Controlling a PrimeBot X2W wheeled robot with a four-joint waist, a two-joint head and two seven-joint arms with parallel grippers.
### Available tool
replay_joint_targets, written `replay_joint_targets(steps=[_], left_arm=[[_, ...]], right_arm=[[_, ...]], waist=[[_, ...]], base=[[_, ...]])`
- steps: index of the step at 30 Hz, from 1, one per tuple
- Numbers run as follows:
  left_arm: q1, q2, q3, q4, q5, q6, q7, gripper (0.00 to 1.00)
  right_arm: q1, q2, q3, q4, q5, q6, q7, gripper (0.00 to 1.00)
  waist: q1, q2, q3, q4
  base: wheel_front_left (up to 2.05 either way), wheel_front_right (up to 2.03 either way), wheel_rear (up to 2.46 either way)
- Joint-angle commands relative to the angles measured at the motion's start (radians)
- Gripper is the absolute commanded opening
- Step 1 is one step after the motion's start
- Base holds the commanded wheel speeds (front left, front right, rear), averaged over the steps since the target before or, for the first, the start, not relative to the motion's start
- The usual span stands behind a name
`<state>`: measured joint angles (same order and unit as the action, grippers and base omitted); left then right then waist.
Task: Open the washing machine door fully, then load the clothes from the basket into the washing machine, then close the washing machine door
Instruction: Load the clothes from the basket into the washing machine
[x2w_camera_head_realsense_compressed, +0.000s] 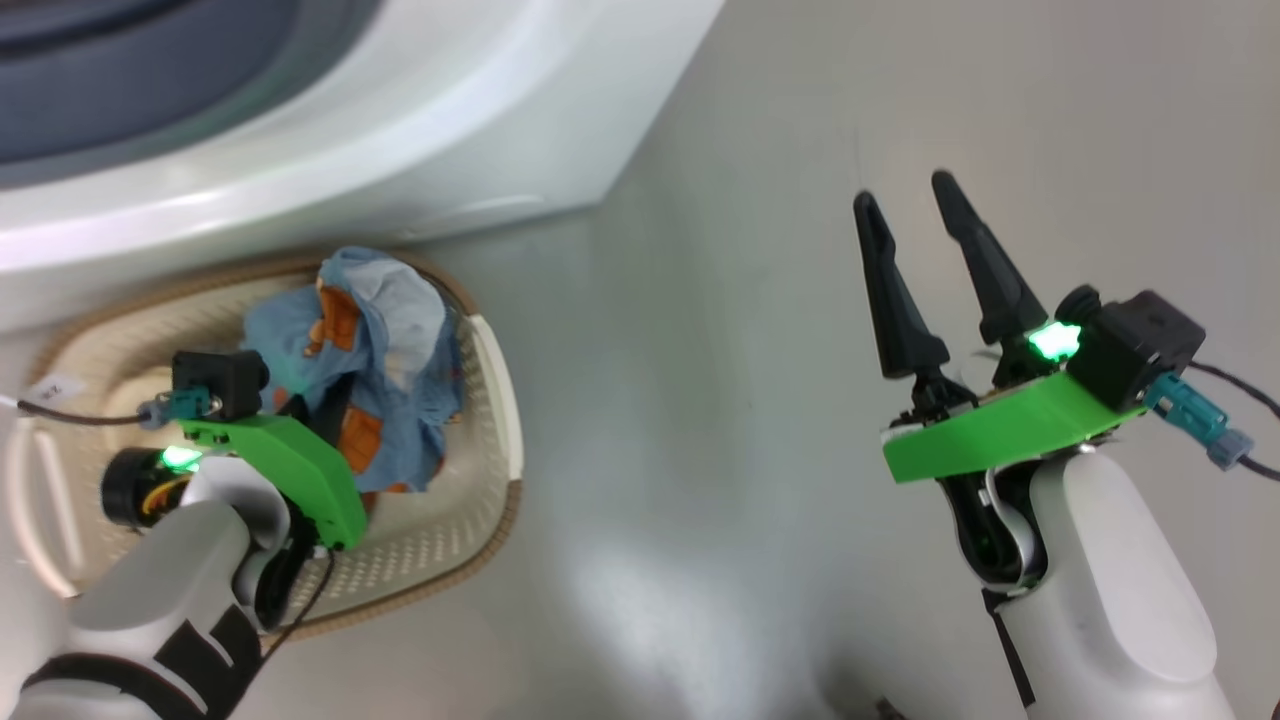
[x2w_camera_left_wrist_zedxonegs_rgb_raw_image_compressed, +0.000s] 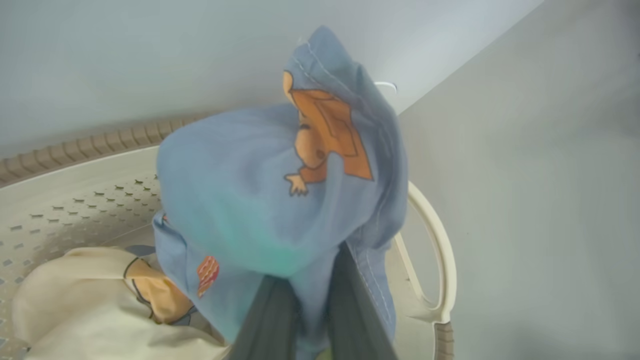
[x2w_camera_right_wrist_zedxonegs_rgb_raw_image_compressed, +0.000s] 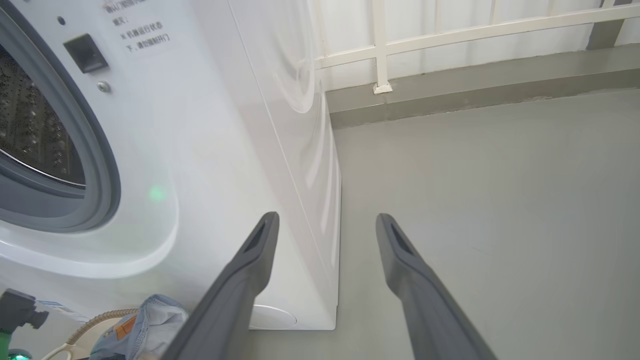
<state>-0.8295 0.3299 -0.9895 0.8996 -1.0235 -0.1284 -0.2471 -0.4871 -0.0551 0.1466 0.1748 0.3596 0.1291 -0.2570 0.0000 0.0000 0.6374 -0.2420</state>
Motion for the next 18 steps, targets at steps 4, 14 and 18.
replay_joint_targets(steps=[4,14,18], left_arm=[[0.05,0.036,0.087,-0.078,0.013,-0.002,-0.014,0.0],[0.227,0.031,0.322,-0.27,0.209,0.015,-0.015,0.0],[0.309,0.023,0.408,-0.357,0.28,0.031,-0.015,0.0]], right_arm=[[0.051,0.005,0.005,-0.008,-0.023,0.002,-0.005,1.0],[0.106,-0.017,-0.015,0.014,-0.016,0.002,-0.005,1.0],[0.131,-0.031,-0.021,0.021,-0.01,0.002,-0.005,1.0]], waist=[[0.0,0.0,-0.127,0.08],[0.0,0.0,-0.274,0.141],[0.0,0.0,-0.328,0.164]], base=[[0.0,0.0,0.0],[0.0,0.0,0.0],[0.0,0.0,0.0]])
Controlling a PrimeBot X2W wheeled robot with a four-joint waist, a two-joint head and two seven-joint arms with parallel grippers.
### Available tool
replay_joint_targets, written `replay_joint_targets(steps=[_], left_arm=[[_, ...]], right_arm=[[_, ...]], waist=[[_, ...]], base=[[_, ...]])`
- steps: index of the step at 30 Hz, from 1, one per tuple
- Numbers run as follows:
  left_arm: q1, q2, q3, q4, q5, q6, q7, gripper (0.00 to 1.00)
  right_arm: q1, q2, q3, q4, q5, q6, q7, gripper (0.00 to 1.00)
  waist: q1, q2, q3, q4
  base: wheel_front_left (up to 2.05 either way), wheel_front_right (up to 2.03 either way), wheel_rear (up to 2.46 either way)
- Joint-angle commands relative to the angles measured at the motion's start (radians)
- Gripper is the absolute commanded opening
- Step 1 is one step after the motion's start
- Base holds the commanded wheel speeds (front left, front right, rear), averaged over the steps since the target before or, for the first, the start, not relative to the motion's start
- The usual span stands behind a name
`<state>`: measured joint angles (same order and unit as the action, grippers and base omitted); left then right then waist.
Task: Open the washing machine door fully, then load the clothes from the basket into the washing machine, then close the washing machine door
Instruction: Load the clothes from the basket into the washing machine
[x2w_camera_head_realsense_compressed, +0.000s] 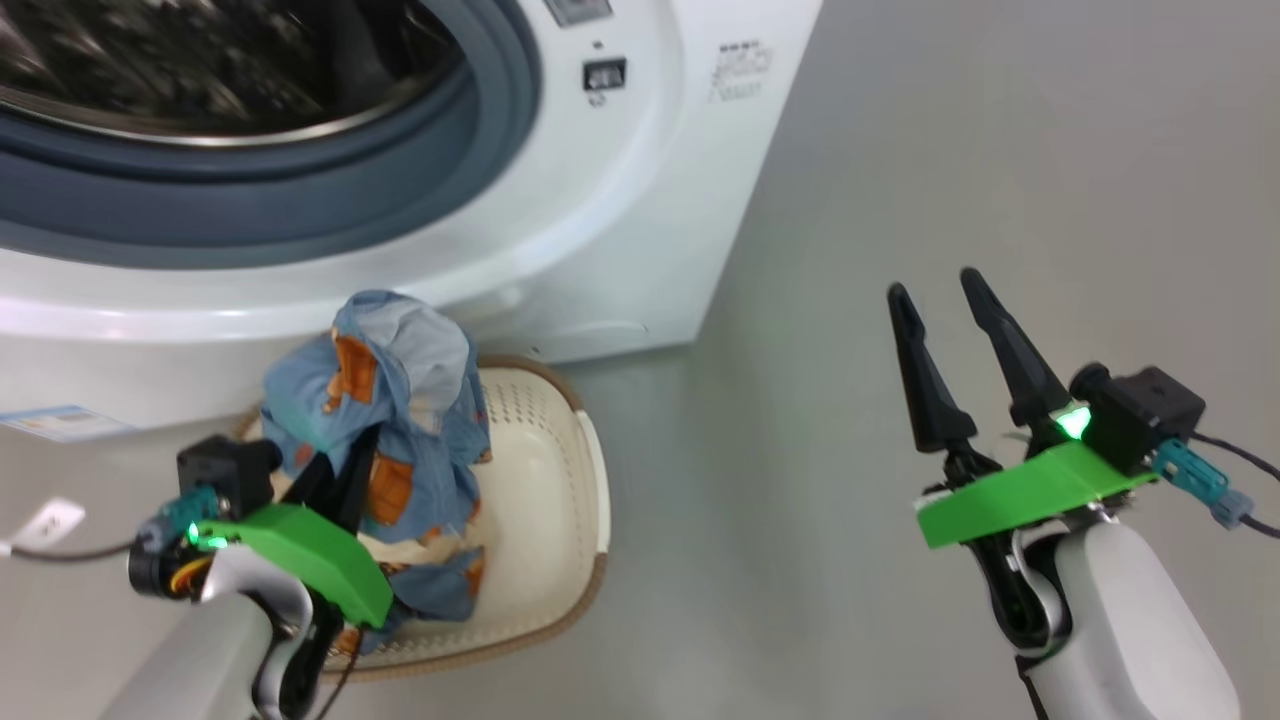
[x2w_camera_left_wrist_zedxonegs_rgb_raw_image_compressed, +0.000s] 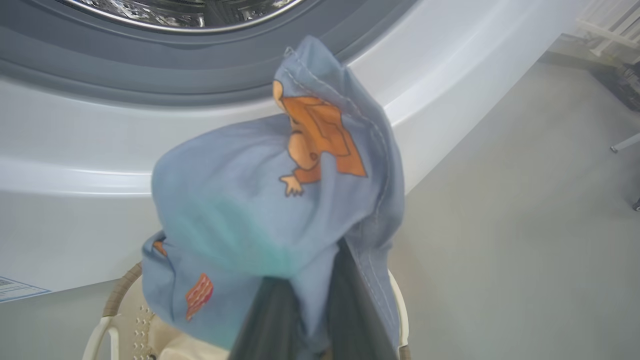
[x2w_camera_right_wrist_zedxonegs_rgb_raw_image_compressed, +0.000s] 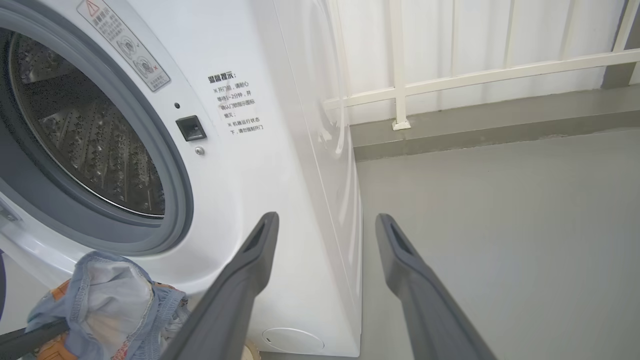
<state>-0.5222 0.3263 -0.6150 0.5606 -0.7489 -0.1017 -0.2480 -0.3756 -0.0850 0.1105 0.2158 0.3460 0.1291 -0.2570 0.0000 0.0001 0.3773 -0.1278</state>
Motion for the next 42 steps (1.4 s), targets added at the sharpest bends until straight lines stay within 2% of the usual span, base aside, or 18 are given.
replay_joint_targets(steps=[1,17,27,42], left_arm=[[0.02,0.024,0.053,-0.04,0.022,0.009,-0.014,0.0],[0.267,-0.029,0.31,-0.37,0.232,0.082,-0.014,0.0],[0.356,-0.071,0.408,-0.462,0.294,0.078,-0.014,0.0],[0.378,-0.124,0.459,-0.484,0.339,0.046,-0.014,0.0]], right_arm=[[0.026,-0.005,0.013,-0.019,0.005,0.002,-0.005,1.0],[0.108,-0.047,-0.005,-0.019,0.021,0.002,-0.005,1.0],[0.141,-0.055,-0.01,-0.02,0.027,0.002,-0.005,1.0],[0.145,-0.069,-0.003,-0.033,0.028,0.002,-0.005,1.0]], waist=[[0.0,-0.0001,-0.081,0.056],[0.0,-0.0001,-0.216,0.121],[0.0,-0.0001,-0.264,0.131],[0.0,-0.0001,-0.264,0.129]], base=[[0.0,0.0,0.0],[0.0,0.0,0.0],[0.0,0.0,0.0],[0.0,0.0,0.0]])
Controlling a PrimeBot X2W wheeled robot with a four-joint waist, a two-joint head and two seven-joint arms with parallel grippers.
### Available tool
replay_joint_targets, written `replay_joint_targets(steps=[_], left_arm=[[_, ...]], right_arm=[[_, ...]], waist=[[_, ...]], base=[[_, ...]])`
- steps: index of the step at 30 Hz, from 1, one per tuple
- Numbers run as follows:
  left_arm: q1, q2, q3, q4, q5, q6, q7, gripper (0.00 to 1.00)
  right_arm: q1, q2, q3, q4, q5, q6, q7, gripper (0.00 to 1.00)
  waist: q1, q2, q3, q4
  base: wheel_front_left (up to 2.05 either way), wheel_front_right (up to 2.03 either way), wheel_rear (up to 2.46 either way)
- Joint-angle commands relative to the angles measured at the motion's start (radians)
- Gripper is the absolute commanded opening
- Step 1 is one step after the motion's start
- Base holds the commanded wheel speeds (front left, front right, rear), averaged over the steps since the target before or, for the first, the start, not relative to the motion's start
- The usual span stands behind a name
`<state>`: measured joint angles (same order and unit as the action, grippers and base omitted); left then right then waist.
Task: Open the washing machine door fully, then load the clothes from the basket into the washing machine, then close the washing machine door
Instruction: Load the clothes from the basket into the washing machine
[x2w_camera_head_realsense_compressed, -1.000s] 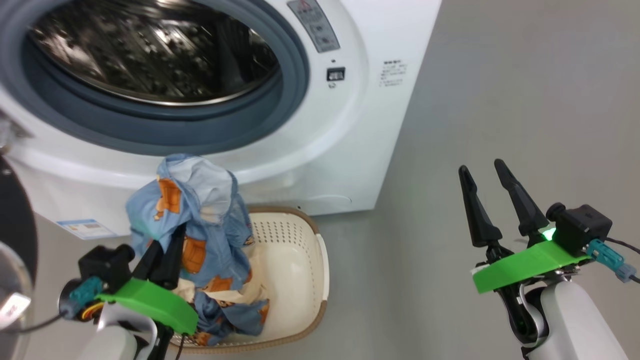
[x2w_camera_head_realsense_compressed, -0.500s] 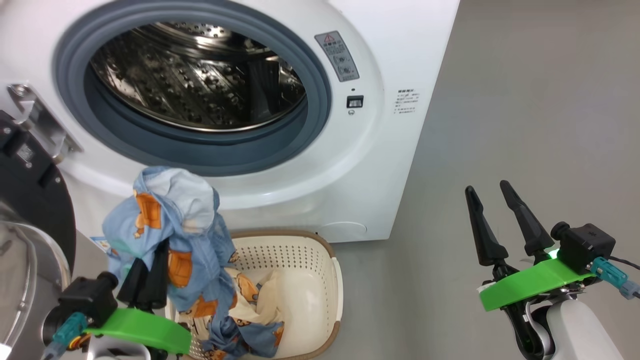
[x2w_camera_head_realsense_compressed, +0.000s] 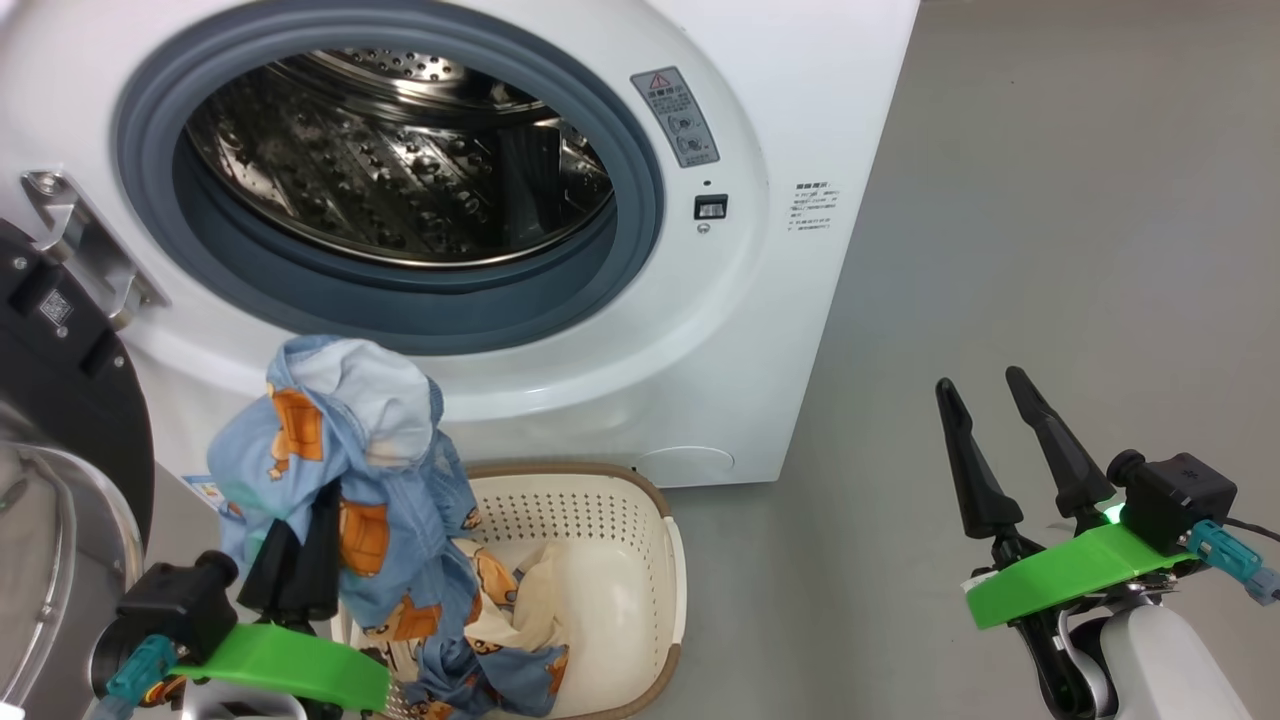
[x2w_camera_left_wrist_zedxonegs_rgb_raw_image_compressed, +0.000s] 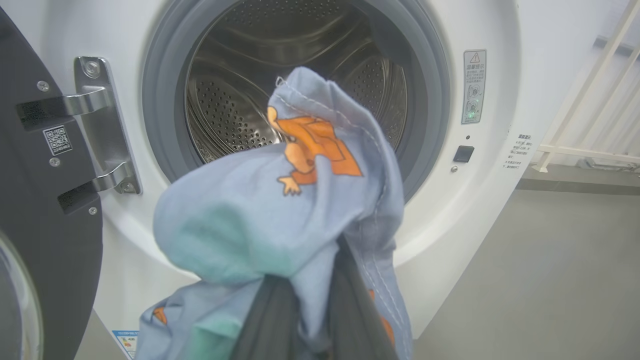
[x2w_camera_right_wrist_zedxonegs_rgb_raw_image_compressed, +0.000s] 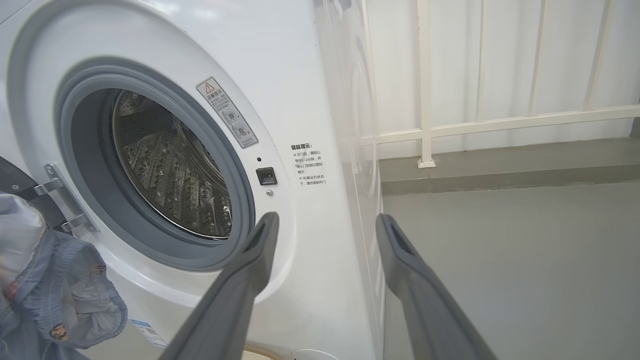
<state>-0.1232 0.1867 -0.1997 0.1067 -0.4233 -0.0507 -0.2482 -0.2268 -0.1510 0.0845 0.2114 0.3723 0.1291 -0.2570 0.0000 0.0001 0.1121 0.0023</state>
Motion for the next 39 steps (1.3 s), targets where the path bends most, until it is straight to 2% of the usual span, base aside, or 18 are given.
replay_joint_targets(steps=[1,13,19,28,39], left_arm=[[-0.023,0.014,0.044,-0.029,0.016,-0.008,-0.014,0.0],[-0.172,0.02,0.035,0.002,0.037,-0.041,-0.014,0.0],[-0.298,0.02,0.028,0.097,0.02,-0.056,-0.014,0.0],[-0.541,0.032,0.027,0.303,0.018,-0.074,-0.014,0.0],[-0.835,0.094,0.003,0.551,0.023,-0.079,-0.014,0.0]], right_arm=[[-0.004,-0.003,0.024,-0.028,0.001,0.002,-0.005,1.0],[-0.018,0.0,0.041,-0.027,0.001,0.002,-0.005,1.0],[-0.038,0.004,0.055,-0.034,-0.001,0.002,-0.005,1.0],[-0.083,0.032,0.064,-0.051,-0.014,0.002,-0.005,1.0],[-0.157,0.075,0.08,-0.077,-0.024,0.002,-0.005,1.0]], waist=[[0.0,-0.0001,0.002,-0.001],[0.0,-0.0001,0.036,-0.016],[0.0,-0.0001,0.084,-0.04],[0.0,-0.0001,0.217,-0.109],[0.0,-0.0001,0.393,-0.205]], base=[[0.0,0.0,0.0],[0.0,0.0,0.0],[0.0,0.0,0.0],[0.0,0.0,0.0],[0.0,0.0,0.0]])
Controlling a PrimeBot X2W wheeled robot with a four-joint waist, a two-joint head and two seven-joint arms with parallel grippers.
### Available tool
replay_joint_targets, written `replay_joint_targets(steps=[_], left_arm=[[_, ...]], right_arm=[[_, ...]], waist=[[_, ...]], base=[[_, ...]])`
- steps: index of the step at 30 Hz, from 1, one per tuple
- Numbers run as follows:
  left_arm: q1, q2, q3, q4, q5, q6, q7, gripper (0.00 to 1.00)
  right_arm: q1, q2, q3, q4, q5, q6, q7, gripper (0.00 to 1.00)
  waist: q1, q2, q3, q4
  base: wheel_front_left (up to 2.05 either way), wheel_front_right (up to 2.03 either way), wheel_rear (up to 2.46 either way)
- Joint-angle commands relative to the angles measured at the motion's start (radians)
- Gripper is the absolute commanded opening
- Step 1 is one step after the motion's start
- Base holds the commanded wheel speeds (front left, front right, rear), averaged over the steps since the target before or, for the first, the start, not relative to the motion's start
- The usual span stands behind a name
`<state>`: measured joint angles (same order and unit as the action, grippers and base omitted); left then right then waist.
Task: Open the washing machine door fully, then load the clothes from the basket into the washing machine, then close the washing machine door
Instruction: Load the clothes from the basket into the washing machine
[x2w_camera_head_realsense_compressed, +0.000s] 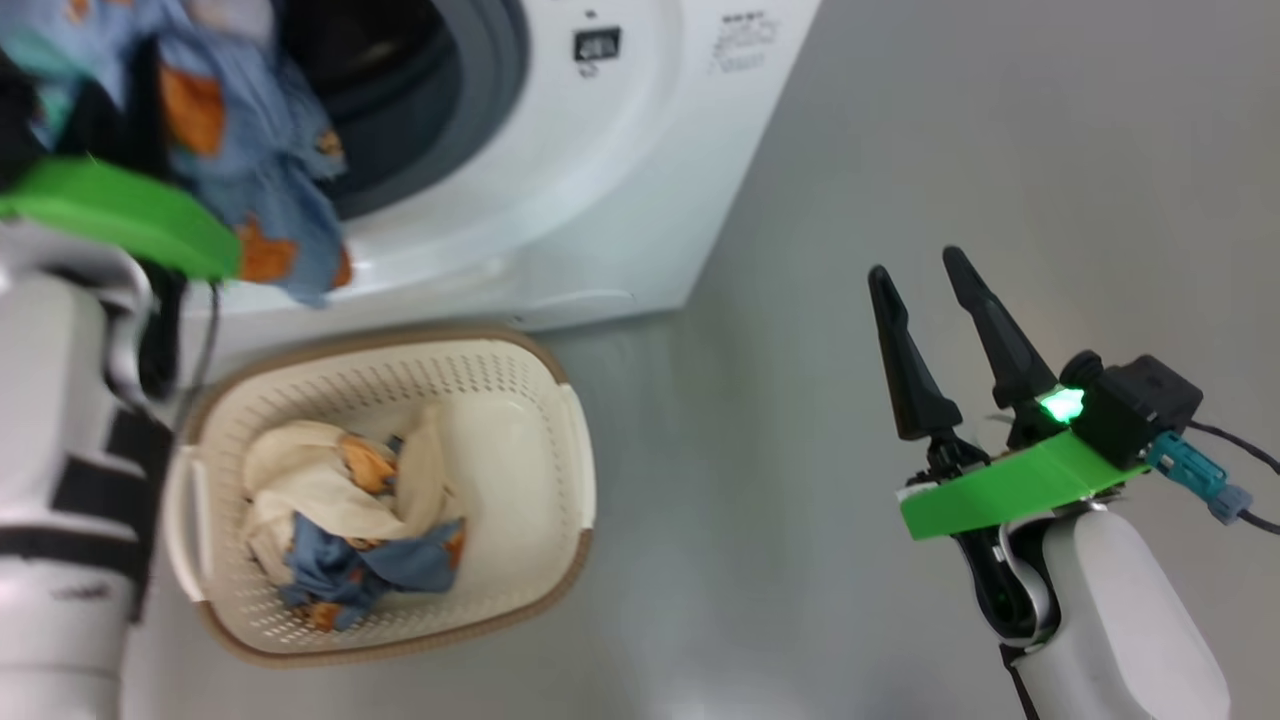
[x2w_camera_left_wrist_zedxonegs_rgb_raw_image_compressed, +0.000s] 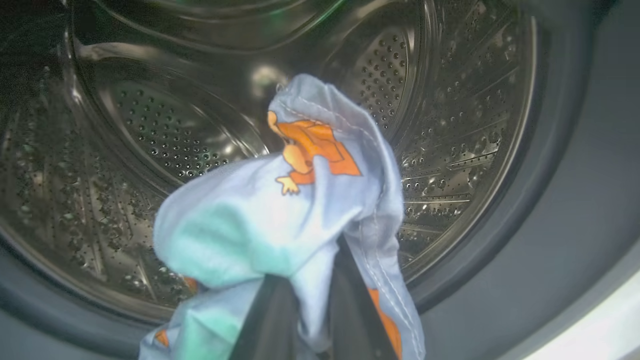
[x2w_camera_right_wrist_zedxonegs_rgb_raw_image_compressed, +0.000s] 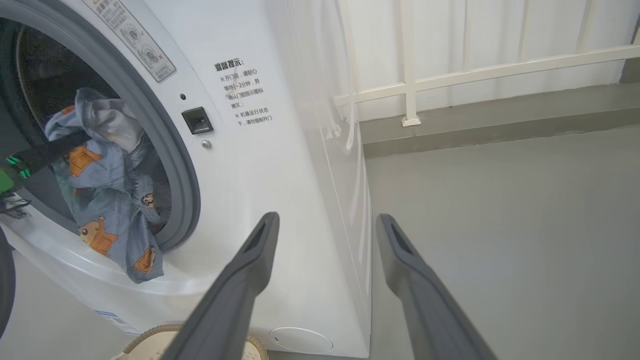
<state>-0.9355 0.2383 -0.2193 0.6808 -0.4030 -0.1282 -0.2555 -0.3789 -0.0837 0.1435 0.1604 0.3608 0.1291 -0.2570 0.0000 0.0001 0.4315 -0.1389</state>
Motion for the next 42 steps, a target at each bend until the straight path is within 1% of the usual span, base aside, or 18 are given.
replay_joint_targets(steps=[1,6,9,14,16,18,21,23,24,25,26,29,34,38,42], left_arm=[[-0.045,0.049,0.016,-0.005,-0.002,-0.002,-0.006,0.0],[-0.155,0.097,-0.026,0.088,-0.019,-0.002,-0.006,0.0],[-0.217,0.123,-0.026,0.13,-0.02,-0.002,-0.006,0.0],[-0.291,0.149,-0.009,0.145,0.0,-0.002,-0.006,0.0],[-0.318,0.157,0.008,0.126,0.017,-0.002,-0.006,0.0],[-0.333,0.16,0.044,0.073,0.036,0.007,-0.006,0.0],[-0.324,0.153,0.106,-0.016,0.067,0.021,-0.006,0.0],[-0.305,0.143,0.139,-0.04,0.082,0.02,-0.006,0.0],[-0.296,0.137,0.15,-0.039,0.084,0.018,-0.006,0.6],[-0.296,0.137,0.15,-0.039,0.084,0.018,-0.006,0.6],[-0.29,0.133,0.156,-0.037,0.091,0.015,-0.006,1.0],[-0.272,0.119,0.16,0.027,0.093,0.007,-0.006,1.0],[-0.27,0.114,0.136,0.097,0.118,0.001,-0.006,1.0],[-0.242,0.101,0.129,0.121,0.127,-0.001,-0.006,1.0],[-0.199,0.089,0.129,0.114,0.128,-0.002,-0.006,1.0]], right_arm=[[-0.011,0.011,0.023,-0.027,-0.012,0.002,-0.005,1.0],[-0.032,0.024,0.031,-0.033,-0.004,0.002,-0.005,1.0],[-0.039,0.029,0.035,-0.037,0.0,0.002,-0.005,1.0],[-0.046,0.032,0.038,-0.041,0.006,0.002,-0.005,1.0],[-0.048,0.033,0.04,-0.045,0.012,0.002,-0.005,1.0],[-0.051,0.033,0.041,-0.049,0.02,0.002,-0.005,1.0],[-0.053,0.033,0.041,-0.052,0.027,0.002,-0.005,1.0],[-0.054,0.033,0.04,-0.052,0.03,0.002,-0.005,1.0],[-0.055,0.033,0.04,-0.051,0.032,0.002,-0.005,1.0],[-0.055,0.033,0.04,-0.051,0.032,0.002,-0.005,1.0],[-0.056,0.033,0.04,-0.05,0.034,0.002,-0.005,1.0],[-0.056,0.033,0.042,-0.047,0.036,0.002,-0.005,1.0],[-0.058,0.033,0.041,-0.042,0.034,0.002,-0.005,1.0],[-0.055,0.033,0.038,-0.035,0.033,0.002,-0.005,1.0],[-0.052,0.033,0.039,-0.03,0.032,0.002,-0.005,1.0]], waist=[[0.0,-0.0001,0.087,-0.072],[0.0,-0.0001,0.144,-0.115],[0.0,-0.0001,0.17,-0.139],[0.0,-0.0001,0.198,-0.168],[0.0,-0.0001,0.207,-0.174],[0.0,-0.0001,0.214,-0.178],[0.0,-0.0001,0.219,-0.179],[0.0,-0.0001,0.218,-0.179],[0.0,-0.0001,0.216,-0.178],[0.0,-0.0001,0.216,-0.178],[0.0,-0.0001,0.215,-0.176],[0.0,-0.0001,0.208,-0.169],[0.0,-0.0001,0.194,-0.157],[0.0,-0.0001,0.165,-0.141],[0.0,-0.0001,0.135,-0.13]], base=[[0.0,0.0,0.0],[0.0,0.0,0.0],[0.0,0.0,0.0],[0.0,0.0,0.0],[0.0,0.0,0.0],[0.0,0.0,0.0],[0.0,0.0,0.0],[0.0,0.0,0.0],[0.0,0.0,0.0],[0.0,0.0,0.0],[0.0,0.0,0.0],[0.0,0.0,0.0],[0.0,0.0,0.0],[0.0,0.0,0.0],[0.0,0.0,0.0]])
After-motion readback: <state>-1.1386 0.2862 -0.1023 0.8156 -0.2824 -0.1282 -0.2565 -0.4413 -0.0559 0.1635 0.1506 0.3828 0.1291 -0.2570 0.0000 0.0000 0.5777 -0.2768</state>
